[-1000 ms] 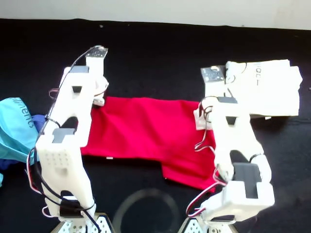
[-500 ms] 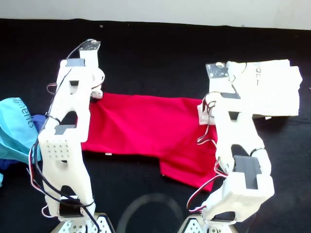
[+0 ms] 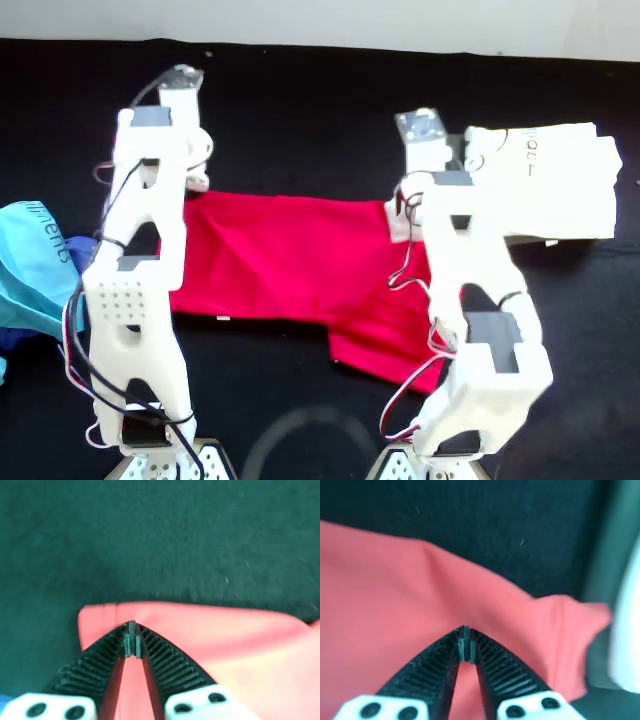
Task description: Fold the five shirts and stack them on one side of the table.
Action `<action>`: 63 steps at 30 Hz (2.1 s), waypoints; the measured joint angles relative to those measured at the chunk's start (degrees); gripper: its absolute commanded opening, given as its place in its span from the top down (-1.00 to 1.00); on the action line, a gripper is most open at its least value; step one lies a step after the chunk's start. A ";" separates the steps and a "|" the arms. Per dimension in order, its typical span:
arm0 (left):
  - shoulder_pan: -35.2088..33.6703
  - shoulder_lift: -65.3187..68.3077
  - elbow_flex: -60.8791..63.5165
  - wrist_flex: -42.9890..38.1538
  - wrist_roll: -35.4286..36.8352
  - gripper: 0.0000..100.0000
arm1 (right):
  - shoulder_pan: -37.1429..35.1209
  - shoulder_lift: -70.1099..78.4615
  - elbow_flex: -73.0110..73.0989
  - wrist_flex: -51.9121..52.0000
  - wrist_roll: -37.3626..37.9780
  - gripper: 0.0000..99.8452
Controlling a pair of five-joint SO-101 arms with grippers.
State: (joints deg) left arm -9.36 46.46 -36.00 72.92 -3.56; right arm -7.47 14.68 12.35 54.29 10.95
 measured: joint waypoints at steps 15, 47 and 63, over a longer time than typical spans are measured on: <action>-6.42 8.26 -8.44 -1.67 -2.37 0.98 | 1.58 19.60 -21.36 0.44 0.18 0.99; -13.80 8.97 -36.13 28.48 -2.99 0.98 | -3.69 33.23 -83.08 45.98 0.00 0.99; -11.60 -20.66 17.05 17.93 -1.58 0.98 | -10.55 13.89 -60.92 46.24 0.00 0.99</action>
State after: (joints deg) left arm -20.97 25.80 -18.95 90.86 -5.14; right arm -18.02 28.57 -48.57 100.53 10.95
